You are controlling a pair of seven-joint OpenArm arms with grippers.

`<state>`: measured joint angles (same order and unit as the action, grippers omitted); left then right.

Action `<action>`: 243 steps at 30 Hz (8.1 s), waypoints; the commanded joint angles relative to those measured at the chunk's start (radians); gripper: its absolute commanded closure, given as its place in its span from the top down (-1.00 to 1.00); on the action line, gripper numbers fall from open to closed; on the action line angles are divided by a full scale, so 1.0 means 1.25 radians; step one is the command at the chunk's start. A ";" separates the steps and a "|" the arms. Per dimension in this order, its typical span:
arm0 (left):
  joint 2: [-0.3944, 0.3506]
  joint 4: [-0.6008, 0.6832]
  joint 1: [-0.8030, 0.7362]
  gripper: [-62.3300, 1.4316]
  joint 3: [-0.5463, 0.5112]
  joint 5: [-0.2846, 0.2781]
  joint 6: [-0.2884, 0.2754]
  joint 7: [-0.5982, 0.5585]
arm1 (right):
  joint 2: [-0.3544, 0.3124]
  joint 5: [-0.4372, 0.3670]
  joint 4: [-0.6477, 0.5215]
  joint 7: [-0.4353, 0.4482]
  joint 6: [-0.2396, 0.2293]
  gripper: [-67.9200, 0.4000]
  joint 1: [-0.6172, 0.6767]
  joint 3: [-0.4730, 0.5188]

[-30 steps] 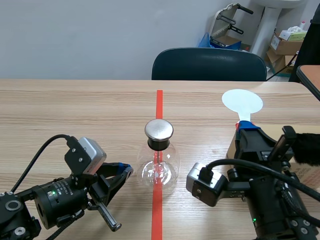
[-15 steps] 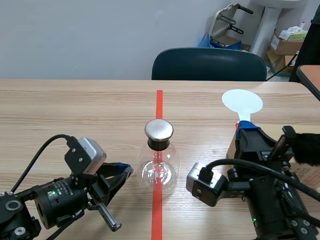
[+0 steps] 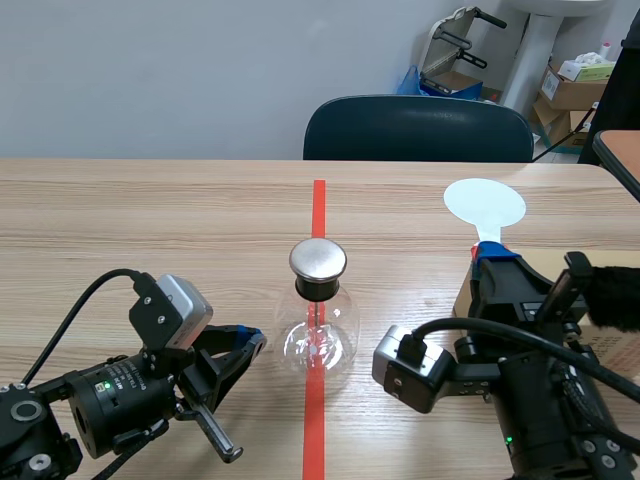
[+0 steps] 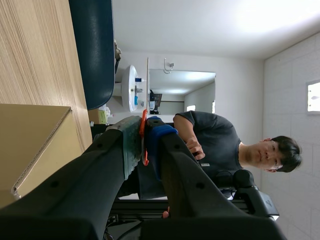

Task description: Do the electroscope experiment

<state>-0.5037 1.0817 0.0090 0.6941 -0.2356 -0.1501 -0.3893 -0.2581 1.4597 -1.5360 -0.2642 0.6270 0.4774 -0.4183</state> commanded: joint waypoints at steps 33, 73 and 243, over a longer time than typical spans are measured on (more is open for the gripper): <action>-0.004 0.012 0.002 -0.83 -0.002 -0.005 0.001 -0.009 | 0.001 0.001 -0.004 0.094 0.125 -0.93 0.060 0.064; -0.572 0.468 -0.027 0.37 0.172 -0.194 -0.143 -0.131 | 0.070 -0.331 0.221 0.720 0.125 -0.93 0.046 0.412; -0.534 0.468 -0.038 -0.18 0.132 -0.225 -0.023 -0.092 | -0.323 -1.100 -0.056 0.789 -0.166 1.00 0.376 0.409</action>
<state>-1.1820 1.6585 -0.0364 0.8749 -0.5133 -0.1814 -0.4934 -0.6617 0.0906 -1.5993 0.7105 0.4271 0.9695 0.0837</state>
